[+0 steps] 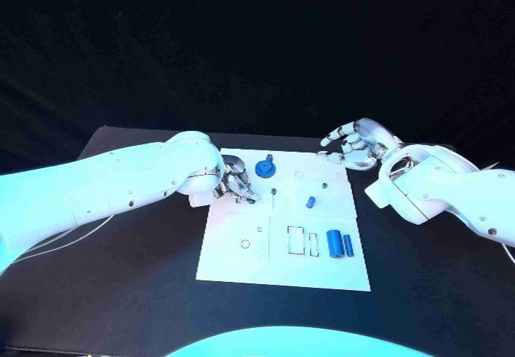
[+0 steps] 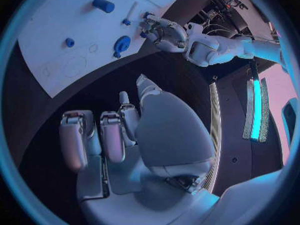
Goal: Assemble the parts on the task board
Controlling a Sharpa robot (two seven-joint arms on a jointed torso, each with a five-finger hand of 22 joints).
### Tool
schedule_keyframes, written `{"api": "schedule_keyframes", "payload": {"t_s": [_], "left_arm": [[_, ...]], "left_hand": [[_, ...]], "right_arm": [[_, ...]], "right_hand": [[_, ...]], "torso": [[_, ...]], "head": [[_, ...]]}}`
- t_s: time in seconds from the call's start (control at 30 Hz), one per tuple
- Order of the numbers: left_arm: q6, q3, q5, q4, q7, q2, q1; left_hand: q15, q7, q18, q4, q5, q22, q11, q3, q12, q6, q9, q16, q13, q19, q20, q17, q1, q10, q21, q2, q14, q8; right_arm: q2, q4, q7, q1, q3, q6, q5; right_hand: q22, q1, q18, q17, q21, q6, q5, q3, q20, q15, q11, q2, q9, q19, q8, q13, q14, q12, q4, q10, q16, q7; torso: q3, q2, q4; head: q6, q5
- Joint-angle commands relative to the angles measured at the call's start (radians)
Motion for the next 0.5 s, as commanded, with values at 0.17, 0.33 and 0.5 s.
{"api": "schedule_keyframes", "payload": {"t_s": [0.17,0.33,0.5], "left_arm": [[-0.012,0.000,-0.012,0.002,0.003,0.003,-0.004],[-0.012,0.000,-0.012,0.002,0.003,0.003,-0.004],[-0.009,0.000,-0.012,0.000,0.003,0.006,-0.004]], "left_hand": [[-0.009,-0.004,-0.008,-0.117,0.003,0.003,-0.001,0.125,0.005,0.004,0.002,0.004,0.003,0.007,-0.002,0.251,0.010,0.008,0.004,-0.001,0.100,0.004],[-0.009,-0.004,-0.008,-0.117,0.003,0.003,-0.001,0.125,0.005,0.004,0.002,0.004,0.003,0.007,-0.002,0.251,0.010,0.008,0.004,-0.001,0.100,0.004],[-0.009,-0.004,-0.009,-0.118,0.003,0.004,-0.001,0.127,0.006,0.004,0.003,0.005,0.005,0.008,-0.002,0.253,0.010,0.009,0.005,-0.002,0.101,0.005]], "right_arm": [[0.000,0.000,0.006,-0.001,0.000,0.014,-0.005],[0.000,0.000,0.006,-0.001,0.000,0.015,-0.005],[0.000,0.000,0.006,-0.001,0.000,0.015,-0.005]], "right_hand": [[0.216,-0.005,0.012,0.193,-0.004,-0.004,0.004,0.004,-0.006,-0.007,-0.002,0.005,0.001,0.074,0.005,0.069,0.090,0.001,-0.001,0.003,-0.005,0.001],[0.216,-0.006,0.012,0.193,-0.004,-0.006,0.004,0.005,-0.006,-0.007,-0.002,0.006,0.001,0.074,0.006,0.069,0.090,0.002,-0.001,0.004,-0.005,0.001],[0.216,-0.006,0.012,0.193,-0.004,-0.006,0.004,0.005,-0.006,-0.007,-0.002,0.006,0.001,0.074,0.006,0.069,0.090,0.002,-0.001,0.004,-0.005,0.001]], "torso": [[-0.0004,0.000,-0.0003],[-0.0003,0.000,0.0007],[-0.0004,0.001,0.0004]], "head": [[0.000,-0.001],[0.000,-0.002],[-0.002,-0.002]]}}
